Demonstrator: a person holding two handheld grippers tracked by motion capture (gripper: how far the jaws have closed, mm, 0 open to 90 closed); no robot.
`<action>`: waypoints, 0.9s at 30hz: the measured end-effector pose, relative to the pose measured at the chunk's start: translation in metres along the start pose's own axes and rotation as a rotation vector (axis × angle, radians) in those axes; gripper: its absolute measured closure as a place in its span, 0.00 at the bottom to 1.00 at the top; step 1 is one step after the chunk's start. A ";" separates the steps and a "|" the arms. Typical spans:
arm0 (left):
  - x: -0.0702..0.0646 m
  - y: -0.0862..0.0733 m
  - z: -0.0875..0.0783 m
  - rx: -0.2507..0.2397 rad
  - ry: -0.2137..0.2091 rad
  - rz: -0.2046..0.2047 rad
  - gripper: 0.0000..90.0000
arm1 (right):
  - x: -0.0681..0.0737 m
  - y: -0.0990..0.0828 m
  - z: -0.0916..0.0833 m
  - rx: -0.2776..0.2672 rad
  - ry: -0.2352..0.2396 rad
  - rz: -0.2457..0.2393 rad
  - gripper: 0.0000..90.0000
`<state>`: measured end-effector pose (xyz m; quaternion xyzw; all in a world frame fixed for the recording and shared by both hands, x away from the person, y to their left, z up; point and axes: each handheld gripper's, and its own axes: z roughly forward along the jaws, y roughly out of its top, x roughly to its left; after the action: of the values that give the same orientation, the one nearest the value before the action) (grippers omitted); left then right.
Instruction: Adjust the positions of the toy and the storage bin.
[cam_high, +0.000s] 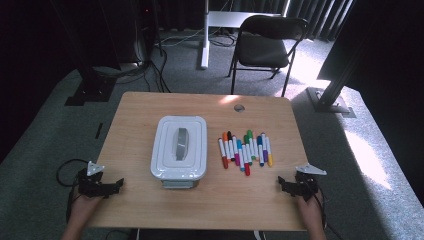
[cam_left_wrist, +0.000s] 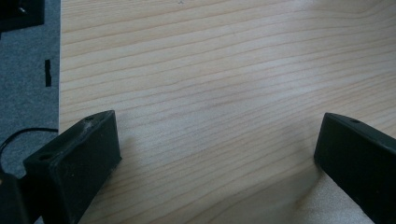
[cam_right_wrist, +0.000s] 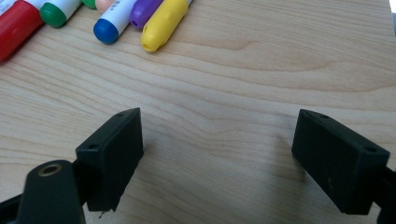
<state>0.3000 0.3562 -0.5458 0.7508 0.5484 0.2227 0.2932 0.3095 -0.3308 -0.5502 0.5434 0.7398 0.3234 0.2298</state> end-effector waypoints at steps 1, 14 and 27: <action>0.000 0.000 0.000 0.000 0.000 0.001 0.01 | 0.000 0.000 0.000 0.000 -0.001 0.001 0.18; -0.001 0.002 0.001 0.008 -0.014 0.022 0.01 | 0.006 0.000 -0.001 0.009 0.002 0.007 0.15; -0.013 0.021 0.008 -0.051 -0.057 0.088 0.01 | 0.040 0.038 -0.005 -0.063 0.096 -0.048 0.15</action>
<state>0.3153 0.3372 -0.5376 0.7726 0.5004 0.2278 0.3174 0.3185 -0.2859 -0.5185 0.5016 0.7524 0.3667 0.2188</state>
